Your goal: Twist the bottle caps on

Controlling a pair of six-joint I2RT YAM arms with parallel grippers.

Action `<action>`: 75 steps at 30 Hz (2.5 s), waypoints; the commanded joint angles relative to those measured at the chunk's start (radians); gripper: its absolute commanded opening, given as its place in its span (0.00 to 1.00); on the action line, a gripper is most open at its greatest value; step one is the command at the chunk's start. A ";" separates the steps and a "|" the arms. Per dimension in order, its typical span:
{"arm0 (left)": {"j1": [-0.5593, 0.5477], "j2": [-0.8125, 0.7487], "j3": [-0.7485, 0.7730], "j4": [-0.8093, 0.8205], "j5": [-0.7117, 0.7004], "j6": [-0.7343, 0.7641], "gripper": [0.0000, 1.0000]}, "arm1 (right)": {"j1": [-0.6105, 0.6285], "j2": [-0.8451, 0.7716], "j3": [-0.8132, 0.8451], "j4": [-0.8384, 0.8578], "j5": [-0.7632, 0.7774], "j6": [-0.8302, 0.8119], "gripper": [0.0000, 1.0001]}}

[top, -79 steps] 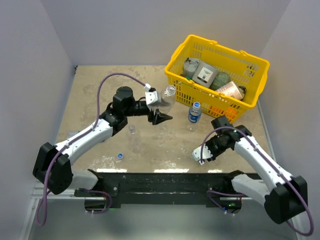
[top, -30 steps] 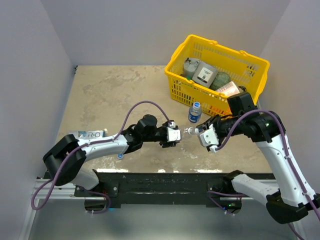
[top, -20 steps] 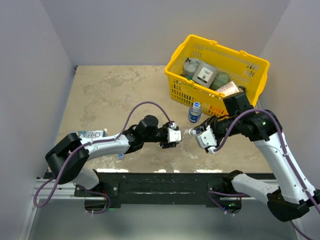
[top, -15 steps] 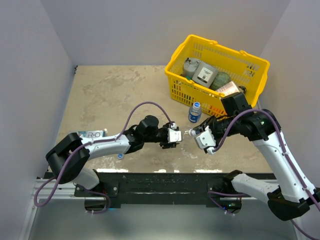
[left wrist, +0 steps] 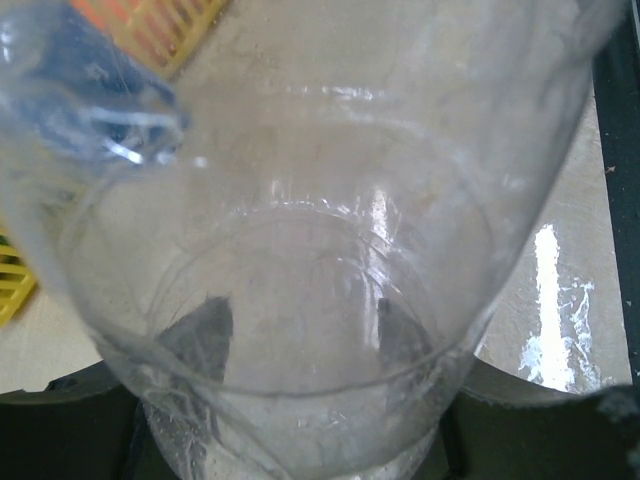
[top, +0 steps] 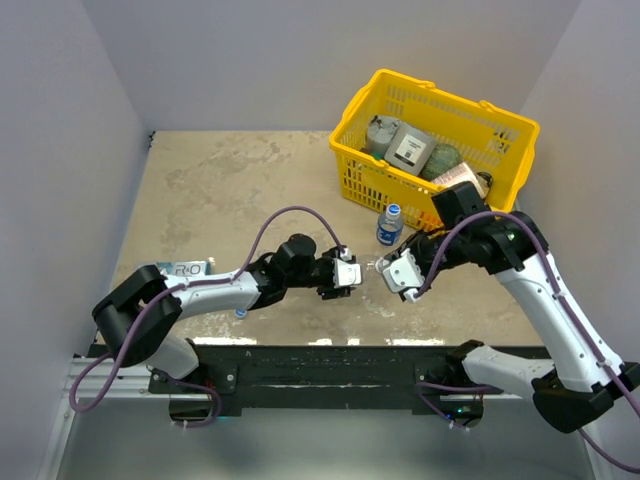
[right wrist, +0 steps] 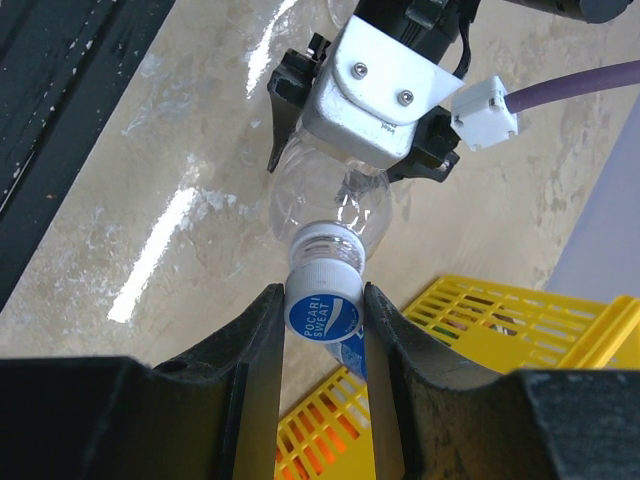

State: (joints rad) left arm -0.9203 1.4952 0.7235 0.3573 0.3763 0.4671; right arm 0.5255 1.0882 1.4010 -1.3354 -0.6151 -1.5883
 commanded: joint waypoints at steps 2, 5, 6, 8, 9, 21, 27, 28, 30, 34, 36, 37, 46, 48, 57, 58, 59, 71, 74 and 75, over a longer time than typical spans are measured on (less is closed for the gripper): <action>-0.006 -0.009 0.013 0.170 0.015 0.018 0.00 | 0.007 0.053 0.044 -0.057 -0.004 0.028 0.08; -0.006 -0.006 0.016 0.169 0.013 0.010 0.00 | 0.011 0.053 0.044 -0.065 -0.014 0.022 0.09; -0.006 -0.007 0.019 0.164 0.015 0.005 0.00 | 0.016 0.055 0.047 -0.077 -0.015 0.014 0.09; -0.008 -0.004 0.019 0.166 0.015 -0.002 0.00 | 0.025 0.056 0.046 -0.080 -0.011 0.013 0.10; -0.008 -0.004 0.024 0.161 0.012 -0.002 0.00 | 0.030 0.055 0.044 -0.079 0.006 0.013 0.10; -0.025 -0.004 0.013 0.252 -0.094 -0.005 0.00 | 0.120 0.136 0.073 -0.005 0.150 0.316 0.03; -0.034 -0.010 -0.042 0.402 -0.128 -0.076 0.00 | 0.126 0.229 0.130 0.010 0.205 0.566 0.01; -0.038 -0.006 -0.045 0.419 -0.131 -0.091 0.00 | 0.126 0.258 0.141 0.012 0.215 0.609 0.00; -0.040 0.005 -0.047 0.466 -0.129 -0.113 0.00 | 0.128 0.294 0.174 0.019 0.251 0.770 0.00; -0.054 0.046 -0.038 0.546 -0.204 -0.208 0.00 | 0.128 0.378 0.237 0.019 0.298 1.055 0.00; -0.057 0.056 -0.032 0.597 -0.266 -0.325 0.00 | 0.126 0.378 0.230 0.053 0.317 1.194 0.00; -0.057 0.057 -0.032 0.609 -0.316 -0.369 0.00 | 0.126 0.363 0.222 0.089 0.319 1.211 0.00; -0.065 0.059 -0.019 0.666 -0.318 -0.521 0.00 | 0.090 0.384 0.245 0.116 0.262 1.375 0.00; -0.068 0.060 -0.015 0.663 -0.338 -0.531 0.00 | 0.056 0.406 0.271 0.116 0.259 1.416 0.00; -0.072 0.065 -0.045 0.697 -0.373 -0.490 0.00 | 0.033 0.446 0.290 0.090 0.209 1.441 0.03; -0.072 0.065 -0.047 0.707 -0.373 -0.498 0.00 | 0.034 0.443 0.293 0.088 0.201 1.435 0.10; -0.072 0.065 -0.047 0.710 -0.373 -0.522 0.00 | 0.034 0.441 0.297 0.087 0.183 1.427 0.14; -0.055 0.077 -0.087 0.618 -0.301 -0.673 0.00 | 0.024 0.480 0.539 0.050 0.232 1.327 0.84; -0.054 0.073 -0.098 0.614 -0.303 -0.670 0.00 | 0.024 0.463 0.547 0.036 0.210 1.315 0.99; -0.052 0.071 -0.096 0.611 -0.300 -0.671 0.00 | 0.024 0.454 0.550 0.025 0.201 1.306 0.99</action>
State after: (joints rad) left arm -0.9775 1.6016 0.6300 0.8974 0.0658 -0.1658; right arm 0.5526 1.5764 1.8999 -1.2568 -0.3847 -0.2531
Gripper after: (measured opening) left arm 0.629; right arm 0.948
